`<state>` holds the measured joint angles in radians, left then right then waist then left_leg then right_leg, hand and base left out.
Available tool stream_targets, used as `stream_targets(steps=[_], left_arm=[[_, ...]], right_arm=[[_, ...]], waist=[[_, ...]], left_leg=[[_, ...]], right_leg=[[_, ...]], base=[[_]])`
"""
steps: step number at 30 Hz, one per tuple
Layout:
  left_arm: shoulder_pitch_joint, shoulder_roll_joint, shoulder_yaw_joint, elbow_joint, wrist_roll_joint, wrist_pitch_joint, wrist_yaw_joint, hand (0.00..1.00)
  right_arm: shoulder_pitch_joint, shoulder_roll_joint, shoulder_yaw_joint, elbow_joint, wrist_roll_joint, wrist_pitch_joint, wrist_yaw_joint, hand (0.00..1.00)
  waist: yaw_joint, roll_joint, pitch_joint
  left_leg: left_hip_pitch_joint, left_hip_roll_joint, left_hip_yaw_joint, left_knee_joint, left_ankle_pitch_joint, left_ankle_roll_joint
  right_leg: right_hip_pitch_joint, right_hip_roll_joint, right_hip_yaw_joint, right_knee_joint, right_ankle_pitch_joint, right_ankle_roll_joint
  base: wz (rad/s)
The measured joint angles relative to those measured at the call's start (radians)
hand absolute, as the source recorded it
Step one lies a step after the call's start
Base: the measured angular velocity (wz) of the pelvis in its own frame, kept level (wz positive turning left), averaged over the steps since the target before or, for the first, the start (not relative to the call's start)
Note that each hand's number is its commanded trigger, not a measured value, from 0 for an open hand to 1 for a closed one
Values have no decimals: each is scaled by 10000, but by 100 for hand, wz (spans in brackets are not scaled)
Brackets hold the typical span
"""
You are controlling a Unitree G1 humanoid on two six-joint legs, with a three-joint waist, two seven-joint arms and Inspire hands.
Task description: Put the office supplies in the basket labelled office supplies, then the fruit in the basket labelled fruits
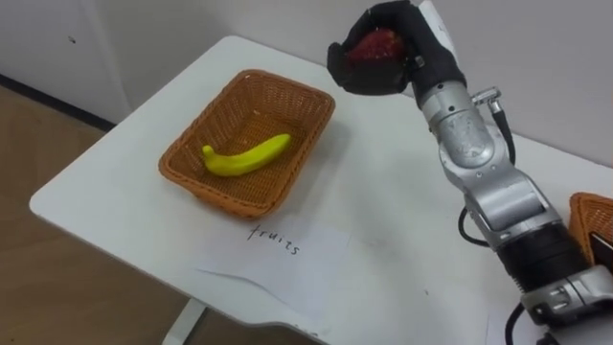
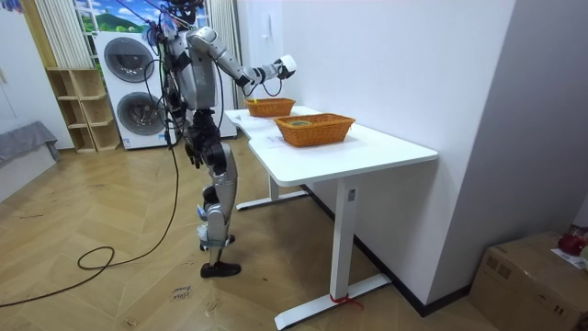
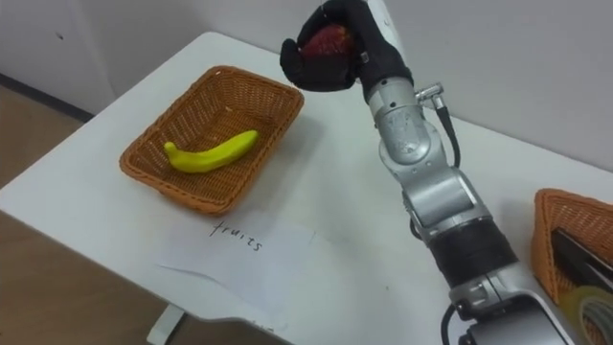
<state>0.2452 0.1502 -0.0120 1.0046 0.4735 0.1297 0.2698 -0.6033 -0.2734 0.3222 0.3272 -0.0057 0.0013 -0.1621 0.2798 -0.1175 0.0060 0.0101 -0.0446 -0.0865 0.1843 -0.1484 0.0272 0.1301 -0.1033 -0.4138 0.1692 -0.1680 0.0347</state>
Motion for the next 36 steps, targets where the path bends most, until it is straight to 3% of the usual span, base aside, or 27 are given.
stream_targets(steps=[3, 11, 18, 22, 25, 28, 36], left_arm=[[-27, -41, 2, -26, 3, 34, -32, 0], [79, -74, -4, -163, -5, 449, -497, 0], [221, -96, -1, -542, -15, 600, -697, 0], [166, -142, 4, -531, -15, 607, -821, 0], [98, -136, 1, -480, -17, 609, -865, 0], [93, -126, -3, -480, -13, 607, -915, 0], [112, 1, 69, -568, -3, 612, -1306, 0]], right_arm=[[0, 40, 32, -1, -5, 17, 2, 100], [-2, 291, 78, 45, -92, 290, 28, 100], [-1, 443, 400, 278, -88, 633, 11, 100], [1, 566, 606, 683, -352, 675, 20, 100], [0, 835, 843, 771, -674, 679, 15, 100], [1, 851, 1265, 860, -898, 679, 38, 100], [44, 859, 1300, 878, -1488, 679, 129, 100]], waist=[[265, -20, 30], [551, 21, 68], [672, 22, 78], [842, 87, 132], [853, 124, 160], [873, 137, 169], [891, 152, 173]], left_leg=[[-12, -8, -41, -23, 0, 2], [-41, -49, -309, 55, 0, 3], [-90, -148, -542, 51, -1, 1], [9, -222, -656, 56, 1, 22], [11, -224, -701, 125, 1, 33], [11, -243, -757, 148, 1, 59], [-36, -370, -877, 238, -14, 91]], right_leg=[[4, -1, -34, -6, -1, 2], [89, -9, -295, -6, -4, 6], [185, -58, -552, -4, -93, 149], [353, -116, -574, 3, -128, 205], [369, -148, -571, 10, -135, 217], [405, -176, -571, 9, -138, 221], [457, -221, -566, 27, -157, 252]], base=[[2], [10], [11], [9], [5], [6], [5]])
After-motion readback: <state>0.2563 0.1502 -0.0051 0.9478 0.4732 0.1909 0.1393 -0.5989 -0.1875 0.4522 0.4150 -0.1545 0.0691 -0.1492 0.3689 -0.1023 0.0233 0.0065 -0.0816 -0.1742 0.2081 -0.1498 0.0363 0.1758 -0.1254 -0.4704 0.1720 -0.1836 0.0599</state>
